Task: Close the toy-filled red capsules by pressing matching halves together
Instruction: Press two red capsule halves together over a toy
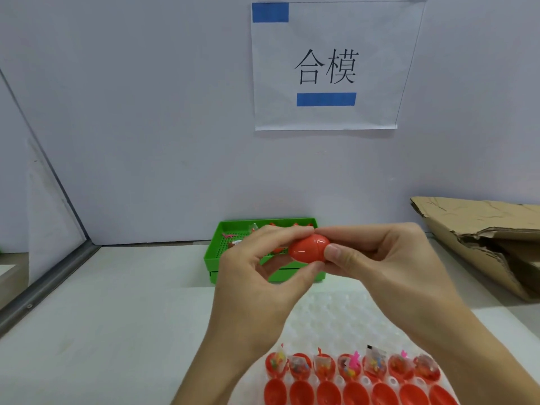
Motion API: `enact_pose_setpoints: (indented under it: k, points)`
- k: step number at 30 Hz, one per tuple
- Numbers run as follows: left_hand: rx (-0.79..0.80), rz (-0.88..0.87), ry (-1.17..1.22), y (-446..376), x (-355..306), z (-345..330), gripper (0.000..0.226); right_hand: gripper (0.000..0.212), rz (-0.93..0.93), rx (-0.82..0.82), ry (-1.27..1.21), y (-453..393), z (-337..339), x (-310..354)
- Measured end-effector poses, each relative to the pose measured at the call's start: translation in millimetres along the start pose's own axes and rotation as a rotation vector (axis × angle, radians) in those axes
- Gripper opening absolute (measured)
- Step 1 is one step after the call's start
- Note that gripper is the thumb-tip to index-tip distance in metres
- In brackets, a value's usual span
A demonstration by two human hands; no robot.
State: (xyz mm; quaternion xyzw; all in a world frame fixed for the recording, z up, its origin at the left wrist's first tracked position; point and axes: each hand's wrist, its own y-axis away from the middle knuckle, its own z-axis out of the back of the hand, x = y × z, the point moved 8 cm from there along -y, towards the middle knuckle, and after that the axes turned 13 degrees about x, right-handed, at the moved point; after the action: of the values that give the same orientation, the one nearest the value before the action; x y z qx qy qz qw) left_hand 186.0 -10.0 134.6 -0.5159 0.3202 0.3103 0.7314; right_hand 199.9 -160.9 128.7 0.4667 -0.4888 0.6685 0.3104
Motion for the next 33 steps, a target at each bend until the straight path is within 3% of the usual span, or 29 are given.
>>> enact_pose_setpoints:
  k: [5, 17, 22, 29, 33]
  points:
    - [0.005, -0.017, 0.048, -1.2, -2.4, 1.3, 0.037, 0.026, 0.019, -0.058, 0.001, 2.2, 1.0, 3.8]
    - [-0.126, -0.057, -0.226, 3.1, -5.6, 0.4, 0.049, 0.040, 0.085, -0.135, 0.091, 4.4, -5.1, 12.0]
    - [-0.178, -0.111, -0.279, 6.1, -7.0, -2.4, 0.041, 0.041, 0.101, -0.124, 0.148, 2.5, -5.0, 11.1]
    - [-0.118, -0.075, -0.363, 3.8, -6.4, -5.1, 0.038, 0.040, 0.047, -0.078, 0.156, 1.2, -7.5, 1.6]
    - [-0.044, 0.010, -0.172, -1.3, 0.3, 2.7, 0.034, 0.032, -0.013, -0.034, 0.084, -0.8, -4.2, 0.8]
